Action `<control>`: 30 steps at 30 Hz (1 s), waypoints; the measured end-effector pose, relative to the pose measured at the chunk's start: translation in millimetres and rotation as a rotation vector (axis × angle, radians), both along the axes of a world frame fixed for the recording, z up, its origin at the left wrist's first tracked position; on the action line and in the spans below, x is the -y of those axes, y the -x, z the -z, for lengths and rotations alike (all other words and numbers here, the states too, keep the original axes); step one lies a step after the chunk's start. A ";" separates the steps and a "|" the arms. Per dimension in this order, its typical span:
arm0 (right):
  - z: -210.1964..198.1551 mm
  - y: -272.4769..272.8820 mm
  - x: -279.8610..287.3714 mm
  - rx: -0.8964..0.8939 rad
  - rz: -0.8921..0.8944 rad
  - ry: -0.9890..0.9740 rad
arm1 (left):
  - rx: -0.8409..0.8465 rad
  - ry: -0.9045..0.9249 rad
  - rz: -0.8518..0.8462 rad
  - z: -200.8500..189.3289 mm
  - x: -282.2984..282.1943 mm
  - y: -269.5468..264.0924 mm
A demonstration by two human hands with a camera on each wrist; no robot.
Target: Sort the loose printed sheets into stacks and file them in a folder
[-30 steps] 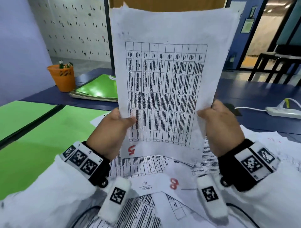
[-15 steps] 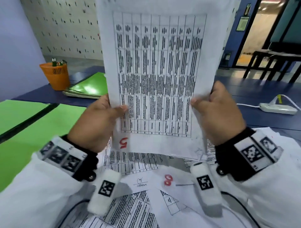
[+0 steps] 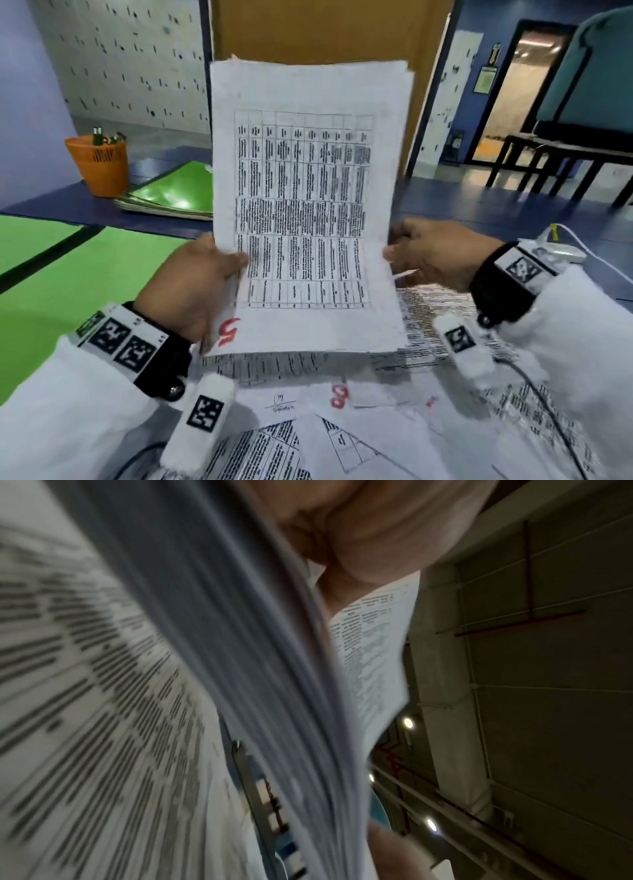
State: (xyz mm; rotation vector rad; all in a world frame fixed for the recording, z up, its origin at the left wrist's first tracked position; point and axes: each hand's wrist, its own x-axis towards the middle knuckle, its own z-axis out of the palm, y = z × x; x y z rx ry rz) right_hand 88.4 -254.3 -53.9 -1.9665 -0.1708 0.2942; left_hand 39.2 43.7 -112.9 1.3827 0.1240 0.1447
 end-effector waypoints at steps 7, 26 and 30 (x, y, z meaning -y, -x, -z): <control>19.5 -48.8 48.2 0.123 -0.225 1.214 | 0.095 -0.213 -0.329 -14.0 -35.3 -6.5; 1.7 -50.1 50.4 0.380 -0.076 1.039 | 0.200 -0.087 -0.372 4.6 -47.7 -21.8; -62.9 -25.1 89.7 0.456 0.288 0.505 | 0.198 -0.099 -0.366 4.2 -47.4 -25.4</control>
